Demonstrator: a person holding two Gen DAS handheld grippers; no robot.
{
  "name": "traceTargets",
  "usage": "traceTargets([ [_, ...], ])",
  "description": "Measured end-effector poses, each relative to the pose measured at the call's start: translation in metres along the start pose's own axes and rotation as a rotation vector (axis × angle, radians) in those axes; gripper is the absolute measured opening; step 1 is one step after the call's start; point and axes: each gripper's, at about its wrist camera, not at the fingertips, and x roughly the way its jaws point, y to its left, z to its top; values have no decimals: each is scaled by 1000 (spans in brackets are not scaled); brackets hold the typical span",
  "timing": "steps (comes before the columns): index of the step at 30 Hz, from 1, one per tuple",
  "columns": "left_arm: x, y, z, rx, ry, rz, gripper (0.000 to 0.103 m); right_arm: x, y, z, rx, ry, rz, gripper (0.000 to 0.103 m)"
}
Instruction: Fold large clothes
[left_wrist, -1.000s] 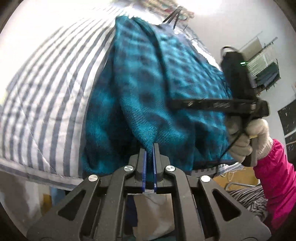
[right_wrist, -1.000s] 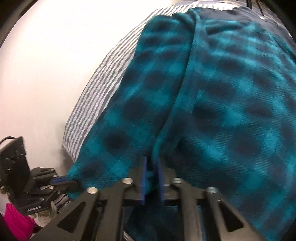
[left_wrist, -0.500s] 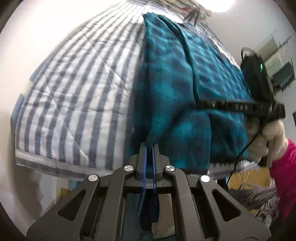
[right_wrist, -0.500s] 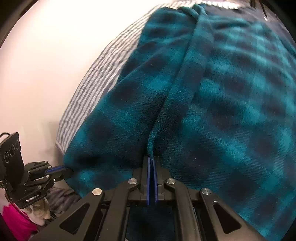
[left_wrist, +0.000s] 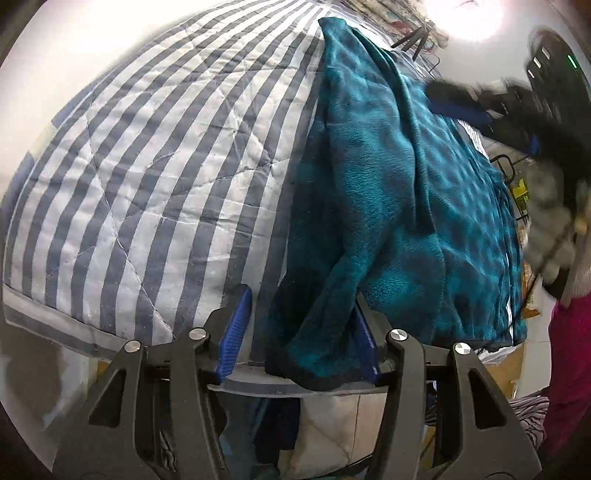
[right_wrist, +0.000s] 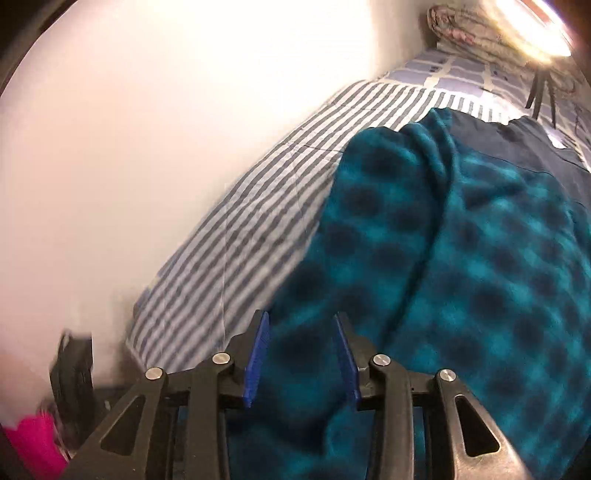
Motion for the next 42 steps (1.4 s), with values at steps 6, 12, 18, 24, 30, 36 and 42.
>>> traceTargets([
  [6,-3,-17,-3,55,8,-12,9,57,2,26,51,115,-96,50],
  [12,-32,-51,-5,134,-84,-69,8,95,13,34,3,208,-211,59],
  [18,-24,-82,-10,219,-94,-39,8,116,26,37,-43,228,-330,48],
  [24,-25,-72,-8,205,-94,-38,7,104,14,37,-14,177,-292,12],
  [30,-34,-102,-14,312,-131,-2,7,64,-29,27,163,27,-27,8],
  [36,-33,-140,-25,422,-165,41,7,9,-84,1,342,-186,234,8],
  [42,-22,-183,-35,529,-160,48,7,-30,-141,-44,491,-350,359,8],
])
